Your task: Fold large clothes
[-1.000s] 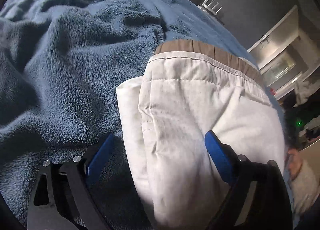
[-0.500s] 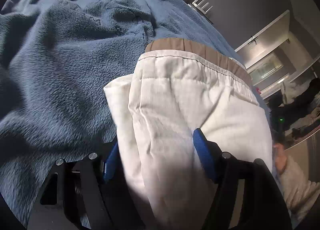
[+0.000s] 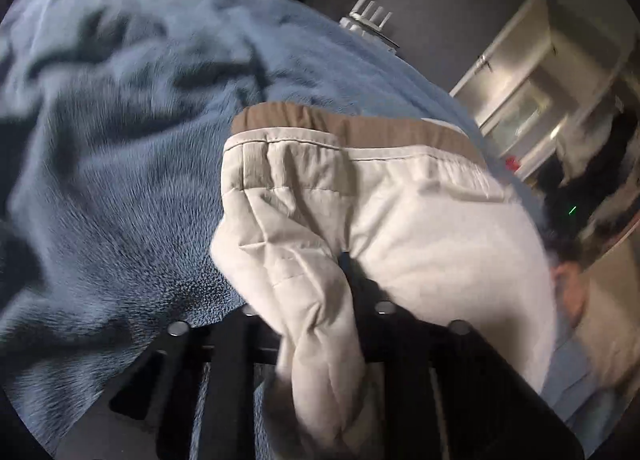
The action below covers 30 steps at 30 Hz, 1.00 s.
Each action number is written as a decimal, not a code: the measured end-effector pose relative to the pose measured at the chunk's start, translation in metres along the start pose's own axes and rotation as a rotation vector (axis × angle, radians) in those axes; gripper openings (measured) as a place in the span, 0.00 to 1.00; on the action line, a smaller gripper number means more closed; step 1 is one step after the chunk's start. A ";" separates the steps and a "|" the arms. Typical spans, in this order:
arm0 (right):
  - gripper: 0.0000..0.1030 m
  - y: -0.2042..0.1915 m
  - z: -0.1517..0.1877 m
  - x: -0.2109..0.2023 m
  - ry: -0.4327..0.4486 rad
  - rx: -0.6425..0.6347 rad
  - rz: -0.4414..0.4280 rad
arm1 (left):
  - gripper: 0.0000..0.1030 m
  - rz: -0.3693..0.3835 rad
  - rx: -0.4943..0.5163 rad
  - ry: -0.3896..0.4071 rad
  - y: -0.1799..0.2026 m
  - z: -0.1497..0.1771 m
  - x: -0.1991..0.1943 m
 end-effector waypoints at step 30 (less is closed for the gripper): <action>0.82 -0.063 -0.021 0.012 0.053 -0.220 0.349 | 0.86 -0.298 -0.034 0.150 -0.012 -0.040 -0.062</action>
Point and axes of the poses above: each gripper's, at about its wrist camera, not at the fingertips, and x roughly the way its jaws point, y to its right, z to its underside, the point moved 9 cm from there along x, roughly the way its jaws point, and after that the axes turned 10 degrees about -z, right-handed, at the moved point
